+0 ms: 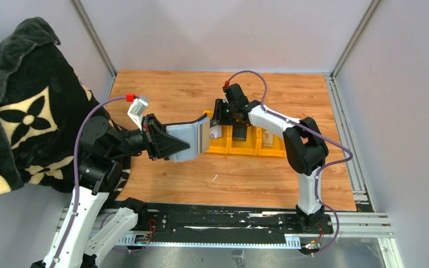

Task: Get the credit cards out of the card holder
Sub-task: Place the credit card in the storage box.

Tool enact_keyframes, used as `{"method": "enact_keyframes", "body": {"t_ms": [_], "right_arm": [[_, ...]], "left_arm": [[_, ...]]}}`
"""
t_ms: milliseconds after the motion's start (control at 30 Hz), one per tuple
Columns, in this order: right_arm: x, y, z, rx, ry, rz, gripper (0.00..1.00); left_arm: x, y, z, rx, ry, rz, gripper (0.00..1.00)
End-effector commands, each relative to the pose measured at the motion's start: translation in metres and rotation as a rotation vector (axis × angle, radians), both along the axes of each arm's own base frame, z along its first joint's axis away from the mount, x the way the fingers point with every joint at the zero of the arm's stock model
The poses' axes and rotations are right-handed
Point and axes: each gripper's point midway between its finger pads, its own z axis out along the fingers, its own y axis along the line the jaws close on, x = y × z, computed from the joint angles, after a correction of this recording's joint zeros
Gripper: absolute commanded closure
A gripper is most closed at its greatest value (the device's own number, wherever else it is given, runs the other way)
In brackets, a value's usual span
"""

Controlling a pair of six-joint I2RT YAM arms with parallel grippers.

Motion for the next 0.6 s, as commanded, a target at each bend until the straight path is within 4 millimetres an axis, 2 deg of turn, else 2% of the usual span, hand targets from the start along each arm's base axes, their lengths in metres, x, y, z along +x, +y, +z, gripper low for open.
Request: {"method": "enact_keyframes", "body": {"t_ms": [0, 67, 167, 233, 267, 333, 433, 567], "right_arm": [[-0.002, -0.003, 0.048, -0.015, -0.102, -0.014, 0.51], [-0.006, -0.002, 0.071, 0.007, -0.148, -0.001, 0.47], [-0.017, 0.002, 0.117, 0.083, -0.214, 0.029, 0.42], [-0.034, 0.007, 0.154, 0.196, -0.257, 0.078, 0.31], [-0.045, 0.006, 0.169, 0.243, -0.269, 0.088, 0.27], [-0.073, 0.005, 0.207, 0.398, -0.330, 0.151, 0.25], [-0.111, -0.003, 0.250, 0.636, -0.401, 0.207, 0.22], [-0.171, -0.018, 0.284, 0.896, -0.428, 0.354, 0.20]], "left_arm": [[-0.007, 0.002, 0.020, -0.028, -0.062, -0.007, 0.97], [-0.007, 0.001, 0.021, -0.033, -0.058, -0.009, 0.97], [-0.008, 0.001, 0.025, -0.045, -0.064, -0.013, 0.97], [-0.009, 0.001, 0.029, -0.056, -0.071, -0.012, 0.97], [-0.009, 0.001, 0.032, -0.062, -0.076, -0.013, 0.98], [-0.011, 0.002, 0.036, -0.070, -0.089, -0.014, 0.98], [-0.013, 0.002, 0.039, -0.079, -0.103, -0.017, 0.98], [-0.020, 0.004, 0.057, -0.122, -0.144, -0.023, 0.98]]}}
